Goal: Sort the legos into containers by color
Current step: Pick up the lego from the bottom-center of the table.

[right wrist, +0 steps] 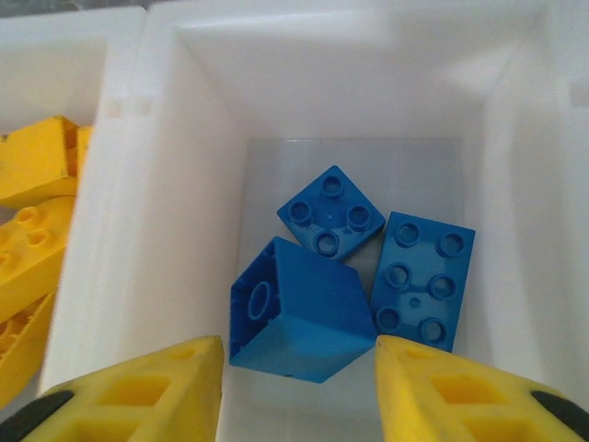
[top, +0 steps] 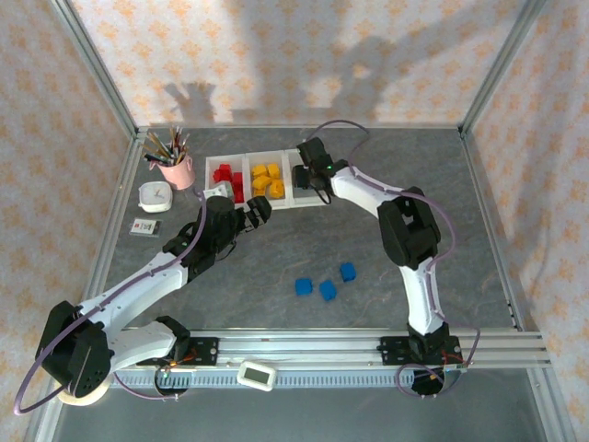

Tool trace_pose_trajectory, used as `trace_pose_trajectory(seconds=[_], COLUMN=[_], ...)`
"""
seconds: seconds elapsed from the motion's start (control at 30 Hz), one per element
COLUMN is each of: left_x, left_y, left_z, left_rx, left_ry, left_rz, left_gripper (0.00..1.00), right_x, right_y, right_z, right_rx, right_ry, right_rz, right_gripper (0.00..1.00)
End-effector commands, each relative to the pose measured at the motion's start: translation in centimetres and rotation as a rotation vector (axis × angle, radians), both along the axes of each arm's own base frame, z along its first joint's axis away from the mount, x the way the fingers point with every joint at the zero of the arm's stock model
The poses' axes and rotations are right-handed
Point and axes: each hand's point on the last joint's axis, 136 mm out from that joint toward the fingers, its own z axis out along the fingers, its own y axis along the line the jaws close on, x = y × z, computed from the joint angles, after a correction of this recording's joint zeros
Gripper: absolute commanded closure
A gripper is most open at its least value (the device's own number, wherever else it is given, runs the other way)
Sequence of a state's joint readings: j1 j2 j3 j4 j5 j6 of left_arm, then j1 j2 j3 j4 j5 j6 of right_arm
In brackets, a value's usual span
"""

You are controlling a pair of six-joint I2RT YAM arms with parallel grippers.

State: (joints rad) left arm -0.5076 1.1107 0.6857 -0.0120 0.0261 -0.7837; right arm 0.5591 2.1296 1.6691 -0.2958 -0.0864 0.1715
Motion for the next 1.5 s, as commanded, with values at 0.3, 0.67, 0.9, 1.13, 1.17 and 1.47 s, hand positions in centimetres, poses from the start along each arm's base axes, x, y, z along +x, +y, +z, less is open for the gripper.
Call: trace_pose_trajectory(seconds=[0.3, 0.67, 0.9, 1.13, 1.17, 1.47], left_x=[-0.2, -2.9, -4.9, -5.8, -5.8, -5.8], left_y=[-0.5, -3.8, -5.9, -6.9, -6.9, -6.9], left_z=[0.1, -1.4, -2.8, -3.8, -3.9, -4.2], left_rx=[-0.02, -0.067, -0.131, -0.14, -0.143, -0.131], left_ry=[0.016, 0.042, 0.056, 0.072, 0.073, 0.079], left_rz=[-0.037, -0.118, -0.146, -0.149, -0.149, -0.147], left_gripper=[0.01, 0.01, 0.01, 0.01, 0.01, 0.01], right_x=[-4.7, -14.8, -21.4, -26.0, -26.4, -27.1], right_y=[-3.0, -9.6, -12.0, -12.6, -12.6, -12.0], right_z=[9.2, 4.4, 0.1, -3.8, -4.3, -6.0], right_rx=[0.086, 0.031, -0.025, -0.031, -0.035, -0.052], right_ry=[-0.115, 0.047, 0.158, 0.254, 0.265, 0.281], right_rz=[-0.018, -0.11, -0.16, -0.174, -0.174, -0.132], right_gripper=[0.58, 0.53, 0.41, 0.34, 0.34, 0.42])
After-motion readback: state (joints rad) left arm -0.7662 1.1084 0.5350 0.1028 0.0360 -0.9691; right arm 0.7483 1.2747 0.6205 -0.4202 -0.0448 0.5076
